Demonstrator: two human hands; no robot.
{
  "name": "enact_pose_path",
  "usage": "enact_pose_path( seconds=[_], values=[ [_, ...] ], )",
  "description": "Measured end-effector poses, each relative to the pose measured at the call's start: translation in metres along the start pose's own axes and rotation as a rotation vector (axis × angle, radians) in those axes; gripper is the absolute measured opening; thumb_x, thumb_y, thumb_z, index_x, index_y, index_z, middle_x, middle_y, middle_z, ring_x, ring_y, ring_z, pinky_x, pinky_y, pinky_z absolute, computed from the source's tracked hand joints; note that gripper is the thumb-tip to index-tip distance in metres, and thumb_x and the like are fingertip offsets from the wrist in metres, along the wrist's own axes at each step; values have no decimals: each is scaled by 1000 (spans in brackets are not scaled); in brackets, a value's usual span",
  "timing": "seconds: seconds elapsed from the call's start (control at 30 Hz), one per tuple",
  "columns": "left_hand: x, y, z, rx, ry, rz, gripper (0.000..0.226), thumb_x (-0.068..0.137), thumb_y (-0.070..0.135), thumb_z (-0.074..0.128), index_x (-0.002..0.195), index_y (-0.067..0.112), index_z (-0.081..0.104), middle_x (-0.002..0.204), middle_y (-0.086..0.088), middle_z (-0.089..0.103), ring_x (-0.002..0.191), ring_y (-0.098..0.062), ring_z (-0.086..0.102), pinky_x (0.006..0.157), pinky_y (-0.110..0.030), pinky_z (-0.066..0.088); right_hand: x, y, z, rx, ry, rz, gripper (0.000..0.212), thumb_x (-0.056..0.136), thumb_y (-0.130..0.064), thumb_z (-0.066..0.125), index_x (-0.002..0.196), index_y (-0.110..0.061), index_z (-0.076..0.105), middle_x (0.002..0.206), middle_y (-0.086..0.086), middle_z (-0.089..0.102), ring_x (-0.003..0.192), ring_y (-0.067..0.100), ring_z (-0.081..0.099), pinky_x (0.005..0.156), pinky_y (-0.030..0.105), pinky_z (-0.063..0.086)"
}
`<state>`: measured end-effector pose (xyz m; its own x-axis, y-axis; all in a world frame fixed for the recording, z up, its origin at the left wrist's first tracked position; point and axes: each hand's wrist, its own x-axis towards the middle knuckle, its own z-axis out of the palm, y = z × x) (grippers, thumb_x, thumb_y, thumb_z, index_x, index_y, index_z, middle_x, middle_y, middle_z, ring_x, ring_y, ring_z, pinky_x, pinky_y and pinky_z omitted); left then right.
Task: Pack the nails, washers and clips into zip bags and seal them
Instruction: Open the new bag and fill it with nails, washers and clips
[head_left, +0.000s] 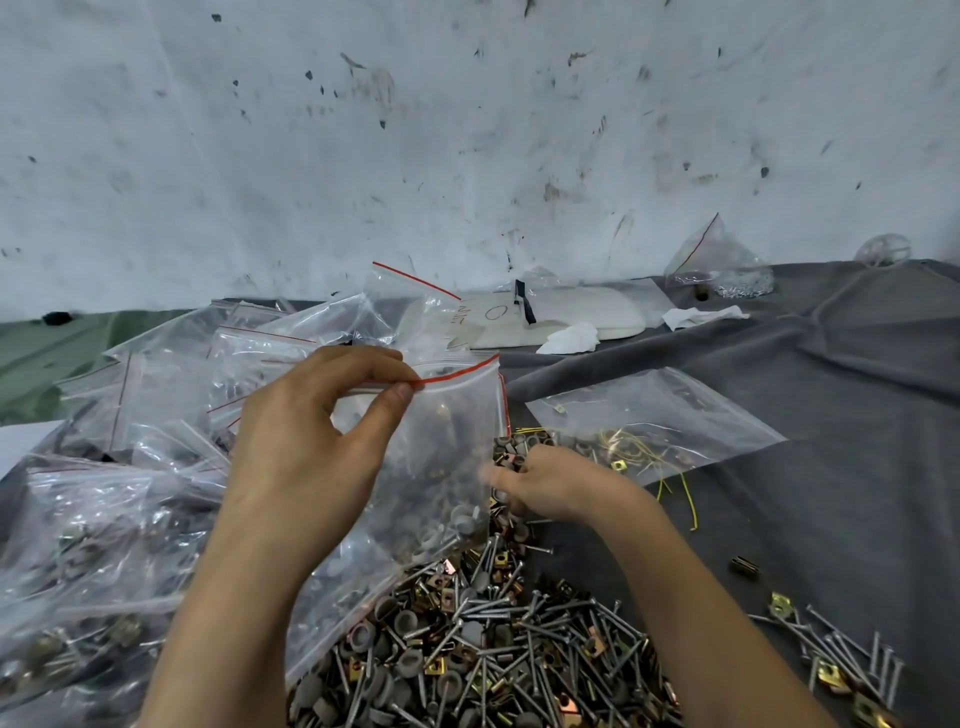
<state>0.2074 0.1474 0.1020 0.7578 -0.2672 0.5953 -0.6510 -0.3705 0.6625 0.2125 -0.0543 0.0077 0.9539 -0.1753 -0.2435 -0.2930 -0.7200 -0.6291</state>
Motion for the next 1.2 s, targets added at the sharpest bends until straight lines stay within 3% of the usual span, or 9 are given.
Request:
enact_pose_path(
  seconds=[0.2, 0.4, 0.5, 0.6, 0.73, 0.87, 1.03, 1.13, 1.2],
  values=[
    [0, 0, 2, -4, -7, 9, 20, 84, 13, 68, 79, 32, 70, 96, 24, 69, 100, 3, 62, 97, -31, 46, -6, 2, -7, 57, -52, -34, 50, 92, -59, 44, 66, -20, 60, 71, -8, 60, 69, 5, 52, 59, 20, 34],
    [0, -2, 1, 4, -7, 15, 20, 84, 14, 68, 78, 33, 70, 96, 26, 67, 98, 5, 61, 95, -28, 46, -20, -8, -20, 126, 45, -28, 74, 82, -73, 35, 90, -10, 72, 99, 7, 70, 93, 24, 64, 86, 39, 46],
    [0, -2, 1, 3, -8, 12, 20, 84, 14, 68, 78, 33, 70, 96, 25, 67, 98, 5, 62, 95, -29, 46, -32, -23, -34, 326, 311, -151, 85, 71, -78, 35, 101, -7, 71, 108, 16, 68, 103, 33, 60, 86, 42, 48],
    [0, -2, 2, -5, -18, 12, 20, 83, 14, 68, 78, 33, 70, 95, 24, 68, 98, 5, 61, 96, -29, 46, -42, -35, -46, 752, 411, -399, 50, 83, -66, 49, 93, -26, 76, 95, -9, 74, 100, 10, 65, 71, 30, 48],
    [0, -2, 2, 4, -13, 31, 20, 83, 13, 69, 79, 33, 69, 95, 23, 69, 97, 6, 61, 94, -27, 47, -54, -47, -48, 821, 297, -656, 48, 89, -50, 45, 93, -13, 76, 107, -2, 72, 110, 14, 63, 100, 41, 43],
    [0, -1, 3, 6, -25, 59, 22, 83, 11, 69, 80, 33, 69, 97, 20, 69, 98, 4, 61, 95, -29, 47, -59, -50, -44, 699, 233, -634, 51, 80, -58, 51, 95, -17, 76, 104, -5, 73, 108, 8, 63, 105, 40, 41],
    [0, -1, 3, 9, -29, 74, 23, 84, 11, 70, 80, 33, 69, 97, 20, 69, 99, 4, 61, 95, -29, 47, -53, -45, -49, 829, 368, -620, 39, 87, -49, 50, 89, -21, 76, 103, -3, 73, 104, 15, 64, 96, 45, 47],
    [-1, -1, 2, 2, -23, 69, 21, 83, 12, 69, 80, 33, 69, 97, 21, 69, 99, 5, 61, 94, -28, 46, -39, -34, -42, 805, 468, -389, 32, 94, -40, 52, 75, -24, 72, 88, -4, 74, 88, 17, 67, 88, 41, 51],
    [-1, 0, 3, 0, -26, 65, 21, 83, 12, 69, 79, 33, 69, 97, 21, 69, 100, 5, 61, 94, -27, 46, -24, -21, -32, 437, 417, -157, 33, 96, -38, 49, 79, -20, 71, 91, 4, 72, 88, 22, 65, 84, 40, 49]
  ],
)
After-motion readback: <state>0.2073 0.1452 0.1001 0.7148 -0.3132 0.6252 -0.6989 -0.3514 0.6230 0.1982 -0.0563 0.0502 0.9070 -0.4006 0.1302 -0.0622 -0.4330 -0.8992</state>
